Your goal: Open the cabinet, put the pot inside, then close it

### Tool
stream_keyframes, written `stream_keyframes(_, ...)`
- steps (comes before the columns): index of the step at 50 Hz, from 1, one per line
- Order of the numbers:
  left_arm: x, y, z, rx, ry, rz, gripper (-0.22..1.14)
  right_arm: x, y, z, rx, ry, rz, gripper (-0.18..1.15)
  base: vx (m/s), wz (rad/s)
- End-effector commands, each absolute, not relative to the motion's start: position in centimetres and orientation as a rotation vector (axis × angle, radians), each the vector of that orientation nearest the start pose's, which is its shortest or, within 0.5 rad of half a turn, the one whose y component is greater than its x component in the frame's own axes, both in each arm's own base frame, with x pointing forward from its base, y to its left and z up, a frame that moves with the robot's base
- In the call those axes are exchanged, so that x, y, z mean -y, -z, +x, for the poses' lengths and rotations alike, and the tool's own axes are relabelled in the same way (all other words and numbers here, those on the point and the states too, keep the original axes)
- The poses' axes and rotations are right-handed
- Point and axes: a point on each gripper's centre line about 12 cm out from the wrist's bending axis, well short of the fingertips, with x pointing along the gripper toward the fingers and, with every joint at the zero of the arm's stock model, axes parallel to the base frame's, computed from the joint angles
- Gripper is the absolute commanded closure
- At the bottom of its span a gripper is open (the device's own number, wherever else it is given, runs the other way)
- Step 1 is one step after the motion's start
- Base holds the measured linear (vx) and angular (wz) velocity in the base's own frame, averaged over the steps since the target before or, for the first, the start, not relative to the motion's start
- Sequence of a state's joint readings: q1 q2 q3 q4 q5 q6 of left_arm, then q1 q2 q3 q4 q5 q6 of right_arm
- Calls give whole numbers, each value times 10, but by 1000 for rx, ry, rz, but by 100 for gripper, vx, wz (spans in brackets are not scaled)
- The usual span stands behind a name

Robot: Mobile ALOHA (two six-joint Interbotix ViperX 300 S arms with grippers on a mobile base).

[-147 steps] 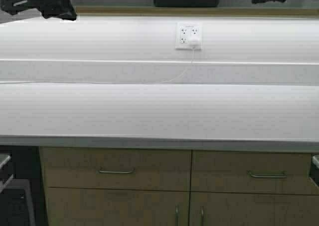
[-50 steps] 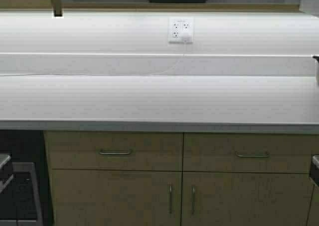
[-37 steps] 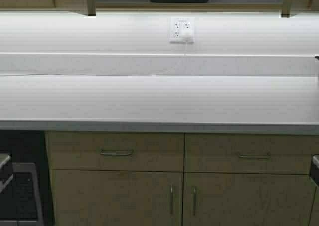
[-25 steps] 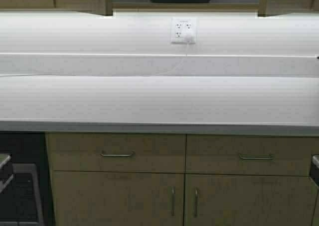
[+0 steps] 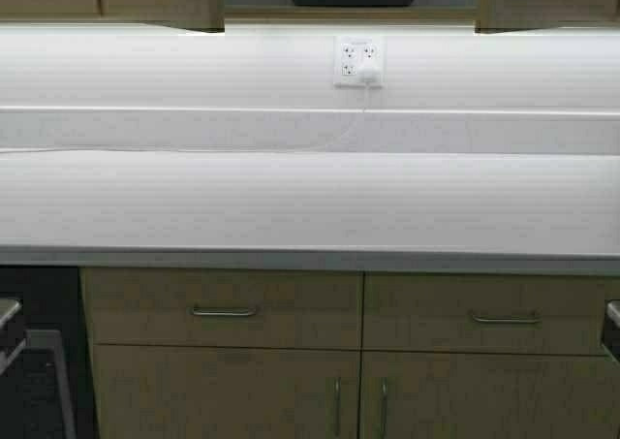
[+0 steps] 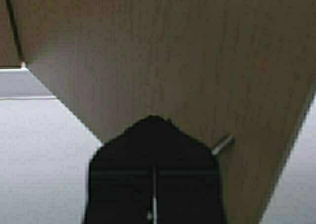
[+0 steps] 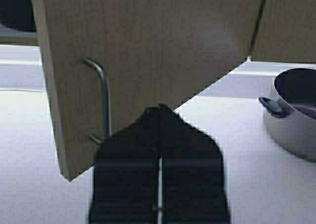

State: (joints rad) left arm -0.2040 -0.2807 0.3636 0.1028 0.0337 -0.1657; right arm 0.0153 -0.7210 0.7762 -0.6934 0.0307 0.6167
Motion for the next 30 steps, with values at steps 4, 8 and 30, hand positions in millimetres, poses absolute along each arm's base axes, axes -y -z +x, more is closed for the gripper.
stream_keyframes(4,106,-405,411,-102,247,-47,86,-2,-380,279,-64,4,-87,88,13,-3)
stream_keyframes(8,123,-405,416,-102,281,-43,86,-2,-387,291,-63,5,-85,88,13,-2)
stream_keyframes(30,147,-386,407,-125,342,-27,86,-27,-408,369,-44,-77,-87,88,12,2)
